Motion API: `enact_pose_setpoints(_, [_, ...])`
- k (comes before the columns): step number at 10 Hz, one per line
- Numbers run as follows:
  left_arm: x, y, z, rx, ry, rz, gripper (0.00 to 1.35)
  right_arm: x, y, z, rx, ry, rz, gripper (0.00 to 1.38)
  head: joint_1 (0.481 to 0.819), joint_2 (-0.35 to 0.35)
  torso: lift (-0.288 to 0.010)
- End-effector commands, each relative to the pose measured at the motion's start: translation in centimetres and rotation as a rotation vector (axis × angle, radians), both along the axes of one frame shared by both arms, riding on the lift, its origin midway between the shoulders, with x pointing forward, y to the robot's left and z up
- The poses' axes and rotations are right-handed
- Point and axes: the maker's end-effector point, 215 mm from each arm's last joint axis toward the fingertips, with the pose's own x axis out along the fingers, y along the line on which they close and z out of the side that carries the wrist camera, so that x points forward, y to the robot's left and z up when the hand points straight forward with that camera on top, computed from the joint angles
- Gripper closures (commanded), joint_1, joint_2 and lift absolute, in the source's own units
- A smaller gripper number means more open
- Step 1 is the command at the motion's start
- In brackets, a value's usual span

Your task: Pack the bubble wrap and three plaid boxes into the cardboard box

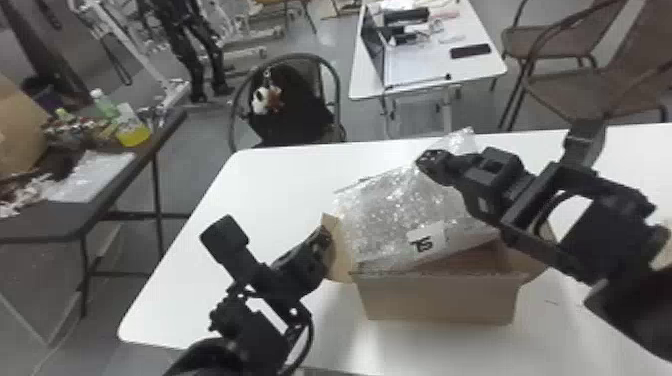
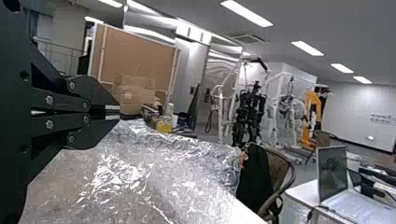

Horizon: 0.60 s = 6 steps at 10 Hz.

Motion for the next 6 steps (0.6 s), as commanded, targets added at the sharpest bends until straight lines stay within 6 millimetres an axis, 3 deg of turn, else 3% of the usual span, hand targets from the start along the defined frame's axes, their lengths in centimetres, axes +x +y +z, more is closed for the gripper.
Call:
enact_pose_setpoints(1, [0.0, -0.5, -0.4, -0.015, 0.006, -0.006, 1.22, 1.0, -1.2, -0.2, 0.035, 0.013, -0.069, 1.29, 0.669, 0.350, -0.148])
enact_pose_setpoints(4, [0.0, -0.3, -0.3, -0.011, -0.001, -0.004, 1.22, 1.9, -3.2, -4.7, 0.053, 0.151, -0.164, 1.29, 0.683, 0.319, -0.148])
enact_pose_setpoints(6, [-0.3, 0.1, -0.7, -0.006, 0.005, 0.014, 1.22, 0.7, -3.3, -7.8, 0.072, 0.272, -0.161, 1.29, 0.695, 0.311, -0.148])
